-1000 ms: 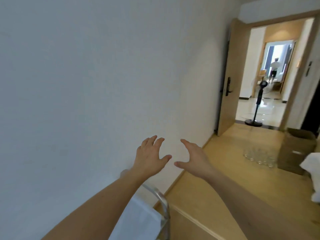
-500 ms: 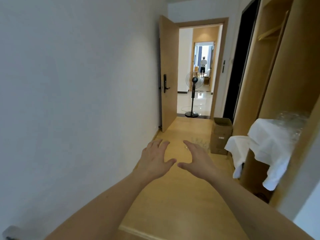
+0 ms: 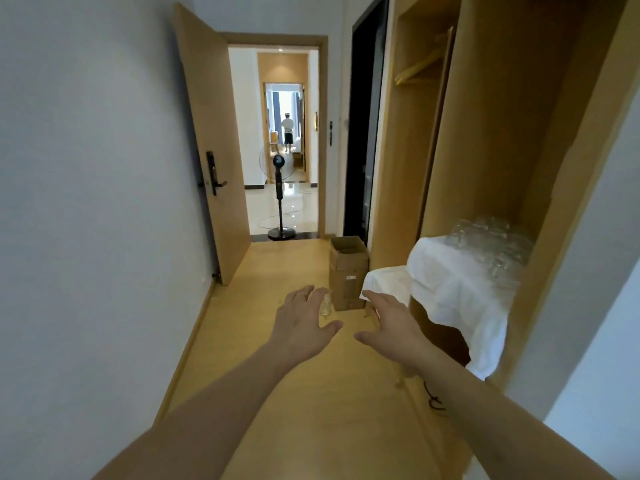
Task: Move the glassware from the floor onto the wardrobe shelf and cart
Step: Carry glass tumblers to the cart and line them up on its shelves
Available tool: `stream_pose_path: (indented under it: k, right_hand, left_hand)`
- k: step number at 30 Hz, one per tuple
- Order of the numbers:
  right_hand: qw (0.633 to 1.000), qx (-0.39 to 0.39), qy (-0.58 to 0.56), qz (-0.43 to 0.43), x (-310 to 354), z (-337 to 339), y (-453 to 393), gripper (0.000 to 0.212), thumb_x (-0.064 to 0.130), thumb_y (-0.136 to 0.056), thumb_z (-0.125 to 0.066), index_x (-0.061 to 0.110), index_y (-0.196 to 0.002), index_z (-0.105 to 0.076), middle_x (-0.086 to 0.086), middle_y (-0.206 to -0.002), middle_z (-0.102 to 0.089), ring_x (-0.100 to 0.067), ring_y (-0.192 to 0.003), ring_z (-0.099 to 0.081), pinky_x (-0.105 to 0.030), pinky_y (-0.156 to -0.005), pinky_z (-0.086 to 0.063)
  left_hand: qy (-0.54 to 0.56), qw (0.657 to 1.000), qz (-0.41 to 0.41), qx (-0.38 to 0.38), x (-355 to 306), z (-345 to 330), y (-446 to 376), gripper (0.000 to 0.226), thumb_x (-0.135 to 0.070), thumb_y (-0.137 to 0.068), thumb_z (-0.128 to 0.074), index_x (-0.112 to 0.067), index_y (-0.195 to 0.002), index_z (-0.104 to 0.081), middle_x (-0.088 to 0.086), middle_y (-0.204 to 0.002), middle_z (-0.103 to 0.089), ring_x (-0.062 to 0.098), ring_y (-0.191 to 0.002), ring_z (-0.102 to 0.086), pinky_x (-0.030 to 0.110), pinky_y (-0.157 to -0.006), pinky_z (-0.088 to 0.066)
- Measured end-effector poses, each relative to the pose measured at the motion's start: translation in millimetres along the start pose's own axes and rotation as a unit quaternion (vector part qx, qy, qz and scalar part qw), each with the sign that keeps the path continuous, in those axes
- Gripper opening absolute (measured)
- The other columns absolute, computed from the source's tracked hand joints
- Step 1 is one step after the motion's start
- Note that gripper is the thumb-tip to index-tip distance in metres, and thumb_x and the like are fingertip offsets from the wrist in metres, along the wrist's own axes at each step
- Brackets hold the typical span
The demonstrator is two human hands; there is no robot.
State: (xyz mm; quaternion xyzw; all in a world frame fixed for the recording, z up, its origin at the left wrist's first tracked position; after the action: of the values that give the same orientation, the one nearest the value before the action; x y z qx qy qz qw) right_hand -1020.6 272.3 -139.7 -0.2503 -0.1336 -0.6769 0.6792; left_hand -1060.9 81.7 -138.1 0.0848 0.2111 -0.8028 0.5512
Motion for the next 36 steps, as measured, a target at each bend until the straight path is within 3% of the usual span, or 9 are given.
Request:
stream_pose_path:
  k: [8, 18, 26, 36]
  right_hand:
    - [0.992, -0.019, 0.026, -0.122, -41, 1, -66, 0.087, 0.05, -0.083, -0.073, 0.03, -0.155, -0.028, 0.001, -0.157, -0.036, -0.023, -0.142, -0.035, -0.041, -0.115, -0.037]
    - [0.981, -0.072, 0.028, -0.176, -135, 23, -174, 0.082, 0.045, -0.085, -0.07, 0.027, -0.155, -0.031, -0.001, -0.152, -0.041, -0.024, -0.136, -0.041, -0.035, -0.11, -0.035]
    - [0.97, -0.103, -0.002, -0.22, -238, 73, -284, 0.082, 0.045, -0.086, -0.07, 0.031, -0.155, -0.029, 0.003, -0.158, -0.034, -0.022, -0.143, -0.033, -0.036, -0.114, -0.032]
    - [0.949, -0.156, -0.01, -0.275, -330, 115, -355, 0.072, 0.04, -0.088, -0.072, 0.025, -0.15, -0.04, 0.0, -0.152, -0.044, -0.022, -0.136, -0.045, -0.033, -0.109, -0.038]
  left_hand:
    - [0.057, 0.994, -0.085, 0.042, 1, -41, -118, 0.07, -0.056, -0.088, -0.064, -0.026, -0.148, -0.042, 0.0, -0.152, -0.043, 0.026, -0.139, -0.035, 0.043, -0.112, -0.038]
    - [0.043, 0.983, -0.161, 0.072, -44, -113, -259, 0.071, -0.058, -0.09, -0.061, -0.027, -0.15, -0.039, 0.001, -0.155, -0.039, 0.026, -0.143, -0.032, 0.047, -0.113, -0.037]
    - [0.042, 0.979, -0.179, 0.093, -111, -151, -407, 0.062, -0.056, -0.093, -0.057, -0.031, -0.147, -0.04, -0.004, -0.152, -0.044, 0.023, -0.139, -0.037, 0.046, -0.113, -0.037]
    - [0.072, 0.954, -0.256, 0.135, -193, -221, -519, 0.067, -0.06, -0.088, -0.062, -0.029, -0.145, -0.045, -0.003, -0.15, -0.048, 0.024, -0.134, -0.044, 0.044, -0.109, -0.043]
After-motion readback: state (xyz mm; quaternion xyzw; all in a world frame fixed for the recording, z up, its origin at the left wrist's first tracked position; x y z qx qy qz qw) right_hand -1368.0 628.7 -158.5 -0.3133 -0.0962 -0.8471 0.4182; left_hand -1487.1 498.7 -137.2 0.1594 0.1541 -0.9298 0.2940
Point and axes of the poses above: each hand's wrist, its own y-axis away from the middle knuckle, its own z-axis out of the back of the hand, x = y × z, the point moved 1 cm from there along -y, towards the middle knuckle
